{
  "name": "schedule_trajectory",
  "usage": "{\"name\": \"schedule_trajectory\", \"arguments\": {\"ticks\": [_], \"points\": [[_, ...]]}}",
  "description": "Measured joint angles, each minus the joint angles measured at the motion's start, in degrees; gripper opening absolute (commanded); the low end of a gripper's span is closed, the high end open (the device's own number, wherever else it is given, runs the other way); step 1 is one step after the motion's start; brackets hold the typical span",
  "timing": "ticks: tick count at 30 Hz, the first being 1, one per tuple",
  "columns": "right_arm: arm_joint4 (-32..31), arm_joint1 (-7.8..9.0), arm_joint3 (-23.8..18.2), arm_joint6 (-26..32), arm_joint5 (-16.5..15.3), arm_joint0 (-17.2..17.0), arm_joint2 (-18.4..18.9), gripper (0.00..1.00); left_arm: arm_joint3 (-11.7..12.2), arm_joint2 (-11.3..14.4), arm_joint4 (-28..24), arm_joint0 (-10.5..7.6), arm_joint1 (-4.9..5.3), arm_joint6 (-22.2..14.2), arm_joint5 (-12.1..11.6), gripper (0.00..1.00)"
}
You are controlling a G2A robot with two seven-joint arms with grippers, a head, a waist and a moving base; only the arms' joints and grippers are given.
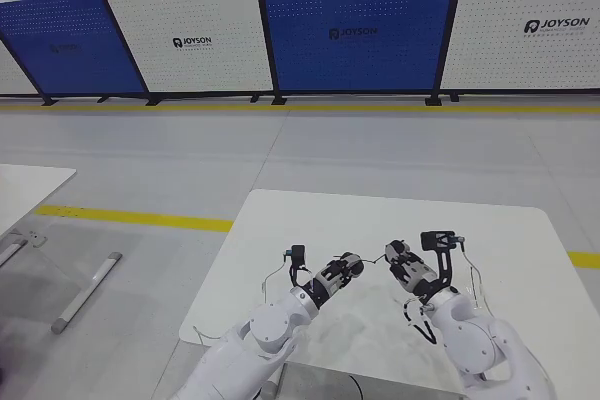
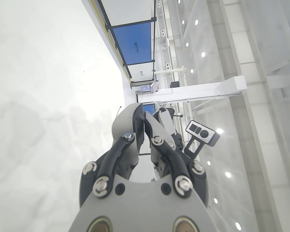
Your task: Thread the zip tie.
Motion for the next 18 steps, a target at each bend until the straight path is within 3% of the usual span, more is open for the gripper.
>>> {"name": "schedule_trajectory", "arguments": {"ticks": [8,14,18], "points": [[0.33,0.08,-0.83,-1.28,-0.14,-1.0,0.95,0.0,0.08,-0.06,0.75,-0.16,0.02,0.47,-0.32,0.0],[0.61,0.24,-1.5,-1.47,-0.37,-1.99,1.99,0.0,2.14,0.86,14.15,-0.86,0.07,6.54,-4.74,0.0],[0.87,0.3,-1.71,-1.22,-0.58,-2.35,2.3,0.0,3.87,1.26,20.36,-1.16,0.2,7.09,-6.96,0.0]]}}
